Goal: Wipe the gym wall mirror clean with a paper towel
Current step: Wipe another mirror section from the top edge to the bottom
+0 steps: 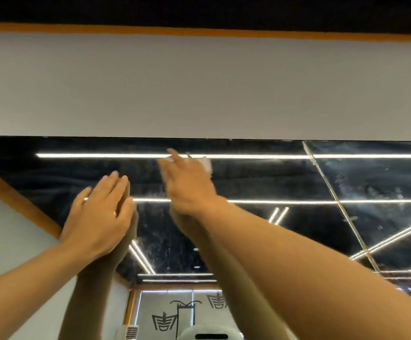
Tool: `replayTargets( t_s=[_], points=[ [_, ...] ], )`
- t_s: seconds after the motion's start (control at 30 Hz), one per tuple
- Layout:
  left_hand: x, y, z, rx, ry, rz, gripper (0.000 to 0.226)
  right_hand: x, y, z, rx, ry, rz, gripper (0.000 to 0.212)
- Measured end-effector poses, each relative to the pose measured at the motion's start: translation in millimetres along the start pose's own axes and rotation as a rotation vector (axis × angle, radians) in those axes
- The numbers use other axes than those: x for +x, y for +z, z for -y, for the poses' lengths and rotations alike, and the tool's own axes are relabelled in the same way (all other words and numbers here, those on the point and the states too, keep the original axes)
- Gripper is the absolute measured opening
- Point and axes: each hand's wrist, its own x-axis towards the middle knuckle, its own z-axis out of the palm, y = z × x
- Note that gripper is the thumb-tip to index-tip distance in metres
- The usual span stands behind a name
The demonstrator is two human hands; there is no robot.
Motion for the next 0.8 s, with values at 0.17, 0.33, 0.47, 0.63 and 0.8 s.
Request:
replayTargets(
  t_s=[0.17,0.33,0.47,0.63,0.8],
  points=[
    [-14,3,21,-0.005,0.009,-0.017,0.082,10,19,37,-0.026,-0.179,0.106,0.058],
    [-13,5,26,-0.001,0.043,-0.032,0.08,-3,-7,-30,0.026,-0.034,0.057,0.063],
    [-11,12,34,0.0,0.053,-0.043,0.076,-43,-41,-114,-0.023,0.219,-0.047,0.052],
    [-8,22,40,0.044,0.045,-0.048,0.07,-87,-63,-173,-0.031,0.44,-0.138,0.047],
    [-13,10,23,-0.026,0.032,-0.038,0.081,-84,-55,-156,-0.051,0.589,-0.207,0.047]
  ],
)
